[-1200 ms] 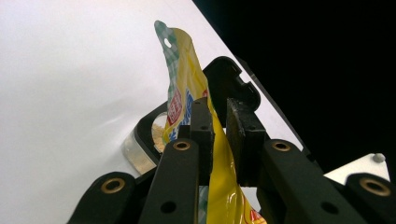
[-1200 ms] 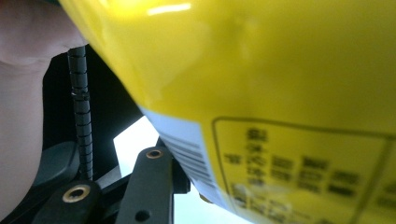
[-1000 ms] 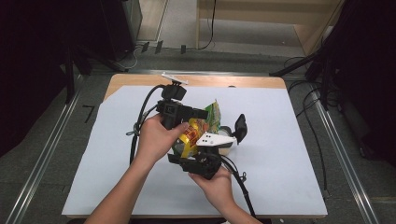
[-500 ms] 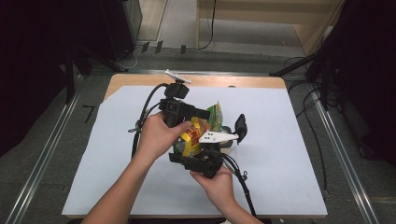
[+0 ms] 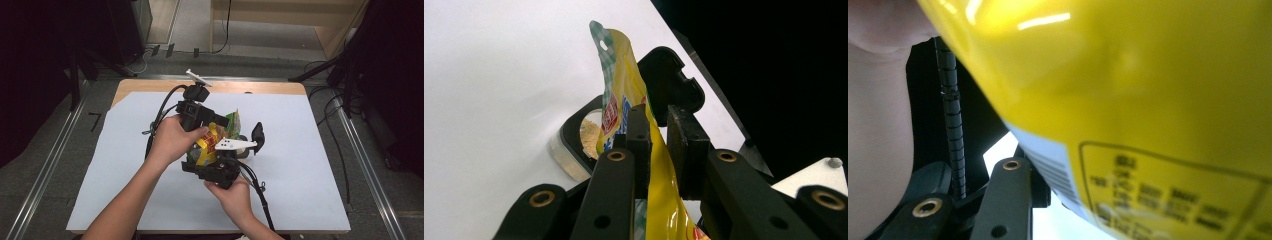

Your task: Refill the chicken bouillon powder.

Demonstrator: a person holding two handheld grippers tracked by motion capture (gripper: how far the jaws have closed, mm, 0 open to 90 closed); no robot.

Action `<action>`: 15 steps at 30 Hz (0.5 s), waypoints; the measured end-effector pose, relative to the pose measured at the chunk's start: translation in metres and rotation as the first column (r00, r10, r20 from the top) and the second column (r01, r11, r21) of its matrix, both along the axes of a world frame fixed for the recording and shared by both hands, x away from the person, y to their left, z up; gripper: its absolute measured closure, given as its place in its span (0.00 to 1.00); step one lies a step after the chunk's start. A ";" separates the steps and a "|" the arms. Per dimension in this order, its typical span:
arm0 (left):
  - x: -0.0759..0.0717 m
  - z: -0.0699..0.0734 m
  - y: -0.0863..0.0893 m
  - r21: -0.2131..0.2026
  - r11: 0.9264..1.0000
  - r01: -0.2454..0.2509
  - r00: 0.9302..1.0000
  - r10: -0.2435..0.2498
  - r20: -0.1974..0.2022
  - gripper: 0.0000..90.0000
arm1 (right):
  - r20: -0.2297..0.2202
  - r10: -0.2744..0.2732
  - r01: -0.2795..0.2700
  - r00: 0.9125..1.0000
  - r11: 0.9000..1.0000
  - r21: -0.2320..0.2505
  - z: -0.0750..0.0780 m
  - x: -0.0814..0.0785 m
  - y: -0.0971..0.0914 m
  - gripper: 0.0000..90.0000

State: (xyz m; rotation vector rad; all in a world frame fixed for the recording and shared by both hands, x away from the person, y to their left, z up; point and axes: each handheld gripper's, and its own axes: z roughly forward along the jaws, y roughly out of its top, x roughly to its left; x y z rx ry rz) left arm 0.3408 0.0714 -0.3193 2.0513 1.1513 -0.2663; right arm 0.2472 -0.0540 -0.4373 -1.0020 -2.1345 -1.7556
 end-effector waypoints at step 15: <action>-0.002 -0.005 0.007 -0.036 0.999 -0.013 1.000 0.013 0.012 0.90 | 0.036 -0.013 0.015 0.999 0.999 -0.052 -0.002 -0.002 0.004 0.75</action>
